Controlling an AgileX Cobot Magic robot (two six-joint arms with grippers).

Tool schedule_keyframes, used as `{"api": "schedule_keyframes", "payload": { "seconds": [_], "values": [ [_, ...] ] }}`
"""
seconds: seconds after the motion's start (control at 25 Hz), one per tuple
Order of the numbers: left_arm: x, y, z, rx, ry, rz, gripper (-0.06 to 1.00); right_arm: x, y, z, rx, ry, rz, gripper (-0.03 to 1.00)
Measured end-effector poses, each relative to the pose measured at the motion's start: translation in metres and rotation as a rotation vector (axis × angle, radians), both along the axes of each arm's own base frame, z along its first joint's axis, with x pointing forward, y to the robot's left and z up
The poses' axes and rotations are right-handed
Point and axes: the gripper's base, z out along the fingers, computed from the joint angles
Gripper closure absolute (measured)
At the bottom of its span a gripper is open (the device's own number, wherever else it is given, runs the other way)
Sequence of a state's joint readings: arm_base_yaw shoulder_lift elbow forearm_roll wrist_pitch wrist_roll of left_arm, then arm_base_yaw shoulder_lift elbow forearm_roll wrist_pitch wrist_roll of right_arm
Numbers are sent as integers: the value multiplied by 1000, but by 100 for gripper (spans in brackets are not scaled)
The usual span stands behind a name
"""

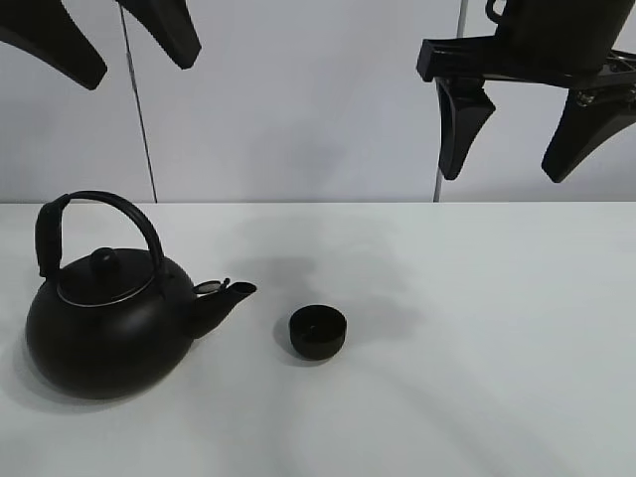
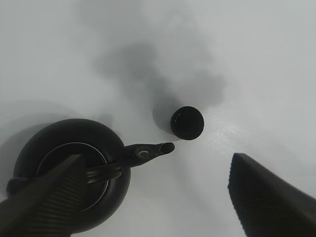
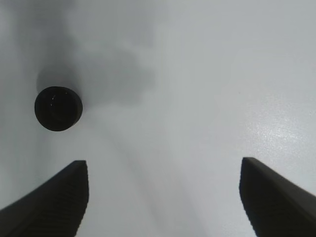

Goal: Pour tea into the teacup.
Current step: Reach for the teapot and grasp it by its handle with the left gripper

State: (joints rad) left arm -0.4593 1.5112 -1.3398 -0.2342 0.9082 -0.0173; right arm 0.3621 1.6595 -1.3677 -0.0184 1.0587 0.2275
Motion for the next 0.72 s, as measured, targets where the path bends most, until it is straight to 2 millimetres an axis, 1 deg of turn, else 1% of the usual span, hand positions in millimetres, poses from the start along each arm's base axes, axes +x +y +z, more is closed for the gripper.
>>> {"api": "schedule_keyframes", "payload": {
  "seconds": [0.72],
  "values": [
    [0,0,0,0,0,0,37,1,0,0,5,-7,-6,39]
  ]
}}
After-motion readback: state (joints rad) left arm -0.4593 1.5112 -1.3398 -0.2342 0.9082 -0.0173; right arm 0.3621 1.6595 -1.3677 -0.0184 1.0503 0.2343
